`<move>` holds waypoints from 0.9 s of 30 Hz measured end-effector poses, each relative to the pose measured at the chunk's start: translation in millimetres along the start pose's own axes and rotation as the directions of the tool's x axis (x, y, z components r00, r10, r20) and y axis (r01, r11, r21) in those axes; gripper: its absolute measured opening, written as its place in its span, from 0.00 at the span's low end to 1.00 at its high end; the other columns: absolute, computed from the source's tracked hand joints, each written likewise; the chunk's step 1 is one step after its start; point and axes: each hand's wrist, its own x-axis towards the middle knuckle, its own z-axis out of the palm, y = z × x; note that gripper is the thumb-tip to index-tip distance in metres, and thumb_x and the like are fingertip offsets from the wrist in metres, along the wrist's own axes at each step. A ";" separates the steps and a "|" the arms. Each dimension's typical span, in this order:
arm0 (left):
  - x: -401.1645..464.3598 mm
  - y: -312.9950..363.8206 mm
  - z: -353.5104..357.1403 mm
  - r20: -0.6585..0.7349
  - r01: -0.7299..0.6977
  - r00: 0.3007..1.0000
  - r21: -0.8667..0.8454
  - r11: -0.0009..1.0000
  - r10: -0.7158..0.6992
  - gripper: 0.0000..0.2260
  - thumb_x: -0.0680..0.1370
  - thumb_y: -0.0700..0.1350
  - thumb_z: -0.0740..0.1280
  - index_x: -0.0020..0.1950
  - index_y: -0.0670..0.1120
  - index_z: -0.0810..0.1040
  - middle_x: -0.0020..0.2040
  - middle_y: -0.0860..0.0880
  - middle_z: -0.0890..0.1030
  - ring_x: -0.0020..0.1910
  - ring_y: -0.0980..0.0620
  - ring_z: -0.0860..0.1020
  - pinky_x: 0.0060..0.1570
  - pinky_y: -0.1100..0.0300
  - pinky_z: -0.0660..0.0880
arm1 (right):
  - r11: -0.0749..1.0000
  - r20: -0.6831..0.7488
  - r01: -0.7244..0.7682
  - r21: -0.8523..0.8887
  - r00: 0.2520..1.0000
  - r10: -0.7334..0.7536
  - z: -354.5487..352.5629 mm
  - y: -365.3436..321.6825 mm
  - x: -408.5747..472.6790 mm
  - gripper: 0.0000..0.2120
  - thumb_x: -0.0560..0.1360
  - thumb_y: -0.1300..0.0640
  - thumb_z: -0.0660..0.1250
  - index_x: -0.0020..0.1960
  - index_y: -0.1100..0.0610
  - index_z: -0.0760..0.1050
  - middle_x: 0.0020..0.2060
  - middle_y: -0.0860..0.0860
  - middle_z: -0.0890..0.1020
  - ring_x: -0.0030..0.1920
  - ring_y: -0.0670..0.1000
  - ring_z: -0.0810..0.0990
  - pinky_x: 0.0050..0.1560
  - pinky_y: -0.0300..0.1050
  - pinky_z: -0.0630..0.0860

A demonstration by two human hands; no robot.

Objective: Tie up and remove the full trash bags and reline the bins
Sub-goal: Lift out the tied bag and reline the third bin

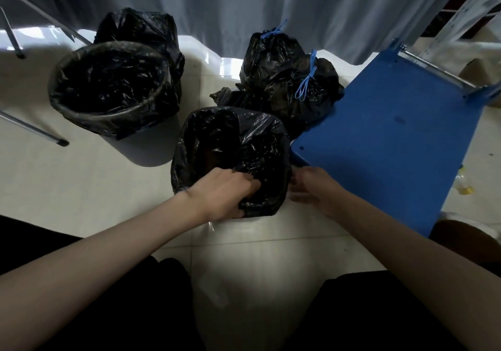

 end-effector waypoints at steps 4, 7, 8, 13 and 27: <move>-6.0 -3.3 2.6 0.019 0.018 1.000 0.058 0.998 -0.019 0.18 0.72 0.56 0.71 0.54 0.52 0.68 0.53 0.54 0.76 0.51 0.49 0.79 0.38 0.56 0.66 | 0.985 0.085 -0.124 -0.121 0.987 0.134 4.1 14.3 -8.2 0.13 0.76 0.57 0.71 0.57 0.63 0.79 0.50 0.58 0.83 0.49 0.55 0.83 0.43 0.47 0.83; -7.8 0.7 10.1 0.052 0.025 0.998 0.106 0.994 -0.030 0.24 0.72 0.57 0.72 0.63 0.50 0.69 0.56 0.54 0.76 0.54 0.49 0.78 0.39 0.57 0.65 | 0.990 0.089 -0.110 -0.086 0.989 0.118 9.3 16.9 -10.0 0.06 0.76 0.64 0.69 0.52 0.66 0.80 0.42 0.60 0.84 0.40 0.54 0.83 0.41 0.45 0.84; -7.7 1.7 12.4 0.055 0.024 0.998 0.111 0.994 -0.030 0.25 0.72 0.57 0.72 0.65 0.50 0.69 0.57 0.53 0.76 0.55 0.49 0.78 0.39 0.57 0.65 | 0.991 0.077 -0.106 -0.075 0.991 0.112 10.4 17.9 -9.6 0.05 0.76 0.66 0.69 0.50 0.66 0.81 0.40 0.60 0.84 0.38 0.53 0.83 0.40 0.44 0.84; -8.6 1.9 13.1 0.022 0.035 0.999 0.109 0.993 -0.037 0.24 0.73 0.56 0.71 0.65 0.50 0.70 0.57 0.53 0.77 0.56 0.49 0.78 0.40 0.56 0.66 | 0.988 0.070 -0.151 -0.040 0.986 0.154 12.8 22.7 -11.2 0.06 0.74 0.67 0.71 0.50 0.67 0.82 0.41 0.60 0.84 0.38 0.53 0.83 0.35 0.40 0.82; -3.8 9.4 15.7 -0.045 -0.028 0.998 0.188 0.982 0.037 0.16 0.77 0.52 0.66 0.63 0.50 0.71 0.55 0.52 0.78 0.54 0.48 0.79 0.43 0.55 0.71 | 0.975 0.050 -0.214 0.056 0.976 0.211 18.1 27.2 -17.0 0.03 0.75 0.69 0.68 0.45 0.64 0.78 0.34 0.56 0.79 0.33 0.48 0.77 0.31 0.38 0.80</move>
